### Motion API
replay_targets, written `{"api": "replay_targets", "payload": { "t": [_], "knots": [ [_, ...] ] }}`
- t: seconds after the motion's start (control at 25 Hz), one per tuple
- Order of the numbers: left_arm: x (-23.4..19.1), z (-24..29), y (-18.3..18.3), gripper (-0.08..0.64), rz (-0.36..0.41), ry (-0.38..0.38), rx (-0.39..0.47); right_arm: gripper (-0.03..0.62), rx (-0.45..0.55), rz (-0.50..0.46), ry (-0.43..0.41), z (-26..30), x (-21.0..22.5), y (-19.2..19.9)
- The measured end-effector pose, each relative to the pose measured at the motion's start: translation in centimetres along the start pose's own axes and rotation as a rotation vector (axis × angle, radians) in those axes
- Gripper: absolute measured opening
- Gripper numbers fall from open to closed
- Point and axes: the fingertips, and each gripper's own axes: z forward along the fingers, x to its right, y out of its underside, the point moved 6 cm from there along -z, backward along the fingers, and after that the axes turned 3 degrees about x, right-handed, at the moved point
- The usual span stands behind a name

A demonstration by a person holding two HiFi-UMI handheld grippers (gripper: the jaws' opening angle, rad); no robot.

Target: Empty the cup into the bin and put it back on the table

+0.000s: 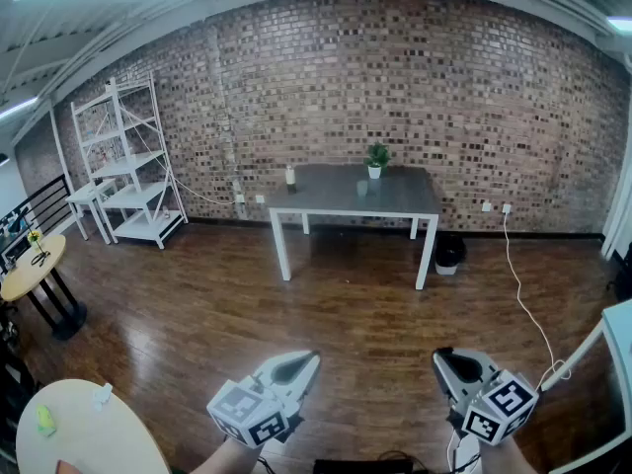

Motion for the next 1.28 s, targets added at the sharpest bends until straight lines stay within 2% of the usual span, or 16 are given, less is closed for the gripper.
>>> {"api": "replay_targets", "payload": {
  "t": [0.16,0.4,0.72,0.96,1.12,1.28],
  "knots": [
    [-0.4,0.9,0.3,0.0,0.004,0.042,-0.033,0.0,0.011,0.036,-0.028,0.8,0.1,0.1],
    [-1.1,3.8,0.5,0.0,-0.001,0.064,-0.02,0.0,0.029,0.039,-0.052,3.0,2.1,-0.4],
    [-3.8,10.4,1.4,0.0,0.02,0.037,-0.018,0.0,0.013,0.04,-0.161,8.1,7.5,0.1],
    [-5.4,14.6,2.8,0.0,-0.001,0.028,-0.027,0.0,0.039,0.045,-0.202,10.7,11.8,0.7],
    [-7.9,17.7,3.0,0.0,-0.021,-0.002,-0.016,0.0,0.031,0.05,-0.206,13.4,15.3,0.8],
    [-10.5,21.6,3.4,0.0,-0.018,0.0,-0.027,0.0,0.017,0.062,-0.215,16.7,18.7,0.8]
  ]
}}
